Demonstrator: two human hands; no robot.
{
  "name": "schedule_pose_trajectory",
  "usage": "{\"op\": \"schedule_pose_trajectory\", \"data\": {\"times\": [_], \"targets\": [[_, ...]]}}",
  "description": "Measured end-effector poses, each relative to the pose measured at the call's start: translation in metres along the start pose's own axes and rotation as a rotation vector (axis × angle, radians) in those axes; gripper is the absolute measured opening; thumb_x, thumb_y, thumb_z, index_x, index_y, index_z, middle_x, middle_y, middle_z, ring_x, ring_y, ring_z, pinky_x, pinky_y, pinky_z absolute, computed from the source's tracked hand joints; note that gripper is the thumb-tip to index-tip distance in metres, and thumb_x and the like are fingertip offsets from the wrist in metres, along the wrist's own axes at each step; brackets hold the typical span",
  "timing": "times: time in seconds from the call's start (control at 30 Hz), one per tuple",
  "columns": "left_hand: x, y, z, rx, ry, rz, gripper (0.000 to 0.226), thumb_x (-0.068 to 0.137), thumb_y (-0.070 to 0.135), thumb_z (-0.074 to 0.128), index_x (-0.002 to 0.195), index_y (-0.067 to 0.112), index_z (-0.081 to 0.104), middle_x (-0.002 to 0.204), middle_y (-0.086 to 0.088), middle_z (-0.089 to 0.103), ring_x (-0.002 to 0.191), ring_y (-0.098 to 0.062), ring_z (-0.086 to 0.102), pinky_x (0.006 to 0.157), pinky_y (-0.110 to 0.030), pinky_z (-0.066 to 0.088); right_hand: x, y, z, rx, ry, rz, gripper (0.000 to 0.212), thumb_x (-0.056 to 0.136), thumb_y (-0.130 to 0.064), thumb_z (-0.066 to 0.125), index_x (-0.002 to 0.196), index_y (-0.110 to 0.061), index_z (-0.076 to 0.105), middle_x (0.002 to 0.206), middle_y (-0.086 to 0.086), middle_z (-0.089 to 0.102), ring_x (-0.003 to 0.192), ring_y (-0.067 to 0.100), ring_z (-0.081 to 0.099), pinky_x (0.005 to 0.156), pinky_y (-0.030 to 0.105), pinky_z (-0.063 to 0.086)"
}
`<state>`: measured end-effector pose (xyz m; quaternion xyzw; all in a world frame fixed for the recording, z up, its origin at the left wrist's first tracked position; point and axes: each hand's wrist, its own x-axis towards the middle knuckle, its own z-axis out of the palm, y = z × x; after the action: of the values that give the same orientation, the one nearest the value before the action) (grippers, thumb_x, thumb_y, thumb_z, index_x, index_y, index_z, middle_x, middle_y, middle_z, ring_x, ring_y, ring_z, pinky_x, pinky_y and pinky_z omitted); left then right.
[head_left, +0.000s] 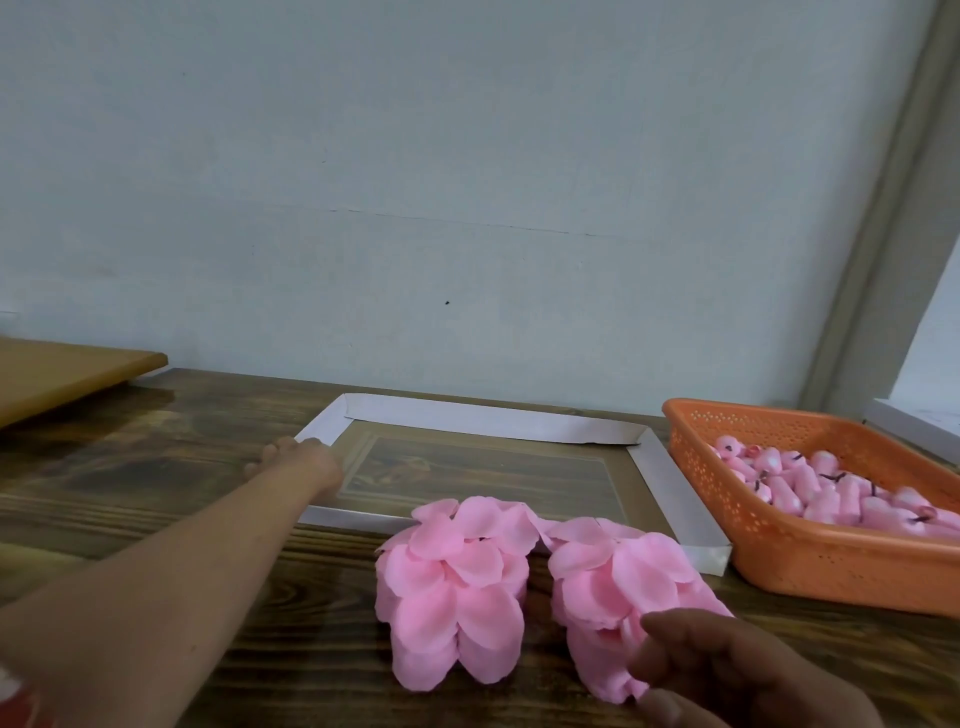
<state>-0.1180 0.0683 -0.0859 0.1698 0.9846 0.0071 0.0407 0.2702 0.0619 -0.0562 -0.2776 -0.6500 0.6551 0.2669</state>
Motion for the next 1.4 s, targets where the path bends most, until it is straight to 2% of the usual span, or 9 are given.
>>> {"op": "schedule_pose_trajectory", "data": {"times": [0.1, 0.17, 0.23, 0.33, 0.43, 0.67, 0.83, 1.17, 1.4], "targets": [[0.001, -0.001, 0.003, 0.052, 0.004, 0.037, 0.053, 0.089, 0.026, 0.044, 0.141, 0.019, 0.033, 0.140, -0.013, 0.032, 0.129, -0.029, 0.031, 0.100, -0.044, 0.033, -0.003, -0.015, -0.001, -0.240, 0.112, -0.247, 0.022, 0.052, -0.025, 0.089, 0.069, -0.035, 0.076, 0.067, 0.003, 0.072, 0.060, 0.016, 0.069, 0.055, 0.013, 0.051], [0.005, -0.002, 0.006, 0.080, -0.001, 0.046, 0.054, 0.089, 0.026, 0.044, 0.141, 0.020, 0.032, 0.140, -0.013, 0.029, 0.129, -0.030, 0.030, 0.101, -0.045, 0.033, -0.002, -0.024, -0.016, -0.461, 0.139, -0.355, 0.041, 0.044, -0.068, 0.078, 0.078, -0.047, 0.071, 0.072, -0.009, 0.073, 0.063, 0.011, 0.069, 0.059, 0.016, 0.053], [0.006, -0.002, 0.006, 0.089, -0.018, 0.056, 0.056, 0.088, 0.026, 0.043, 0.142, 0.020, 0.032, 0.140, -0.013, 0.028, 0.129, -0.030, 0.029, 0.101, -0.045, 0.033, 0.014, -0.038, -0.040, -0.652, 0.301, -0.492, 0.018, 0.060, -0.047, 0.078, 0.076, -0.044, 0.070, 0.072, -0.018, 0.070, 0.062, 0.005, 0.066, 0.060, 0.013, 0.051], [0.007, -0.002, 0.007, 0.103, -0.015, 0.062, 0.056, 0.089, 0.024, 0.043, 0.143, 0.019, 0.032, 0.138, -0.014, 0.029, 0.128, -0.030, 0.030, 0.102, -0.045, 0.034, 0.057, -0.064, -0.100, -0.922, 0.557, -0.555, 0.031, 0.073, -0.010, 0.075, 0.078, -0.039, 0.064, 0.064, -0.017, 0.067, 0.067, 0.003, 0.063, 0.061, 0.004, 0.043], [0.006, -0.002, 0.007, 0.098, -0.018, 0.079, 0.055, 0.090, 0.023, 0.042, 0.144, 0.018, 0.030, 0.139, -0.015, 0.028, 0.129, -0.031, 0.030, 0.103, -0.046, 0.034, 0.107, -0.076, -0.162, -1.095, 0.647, -0.342, 0.017, 0.072, -0.005, 0.076, 0.083, -0.017, 0.072, 0.069, 0.002, 0.065, 0.065, 0.019, 0.060, 0.062, 0.027, 0.044], [0.007, -0.003, 0.005, 0.028, 0.011, 0.083, 0.058, 0.091, 0.022, 0.042, 0.145, 0.017, 0.023, 0.143, -0.017, 0.027, 0.131, -0.034, 0.030, 0.105, -0.046, 0.034, 0.158, -0.057, -0.217, -1.448, 0.218, 0.297, 0.015, 0.073, -0.022, 0.079, 0.086, -0.019, 0.071, 0.080, 0.005, 0.069, 0.066, 0.017, 0.064, 0.059, 0.026, 0.049], [0.011, -0.005, 0.003, 0.068, -0.041, 0.072, 0.060, 0.091, 0.034, 0.041, 0.147, 0.018, 0.026, 0.145, -0.016, 0.022, 0.131, -0.034, 0.027, 0.108, -0.045, 0.033, 0.164, -0.050, -0.213, -1.475, 0.132, 0.290, 0.015, 0.078, -0.023, 0.071, 0.071, -0.036, 0.072, 0.084, -0.010, 0.068, 0.079, 0.007, 0.061, 0.070, 0.020, 0.047], [0.009, -0.006, 0.002, -0.076, -0.031, 0.065, 0.068, 0.087, 0.045, 0.048, 0.145, 0.019, 0.024, 0.143, -0.016, 0.027, 0.131, -0.035, 0.030, 0.107, -0.045, 0.034, 0.153, -0.068, -0.214, -1.134, -0.160, 0.428, 0.036, 0.082, 0.000, 0.053, 0.090, -0.025, 0.078, 0.090, -0.005, 0.075, 0.086, 0.006, 0.069, 0.071, 0.019, 0.052], [0.000, -0.003, -0.004, -0.104, 0.072, 0.103, 0.076, 0.086, 0.058, 0.048, 0.147, 0.021, 0.025, 0.144, -0.015, 0.034, 0.132, -0.035, 0.031, 0.108, -0.048, 0.031, 0.154, -0.065, -0.214, -1.371, -0.154, 0.312, 0.035, 0.084, 0.001, 0.058, 0.091, -0.028, 0.076, 0.089, -0.009, 0.074, 0.090, 0.009, 0.066, 0.085, 0.026, 0.053]]}}
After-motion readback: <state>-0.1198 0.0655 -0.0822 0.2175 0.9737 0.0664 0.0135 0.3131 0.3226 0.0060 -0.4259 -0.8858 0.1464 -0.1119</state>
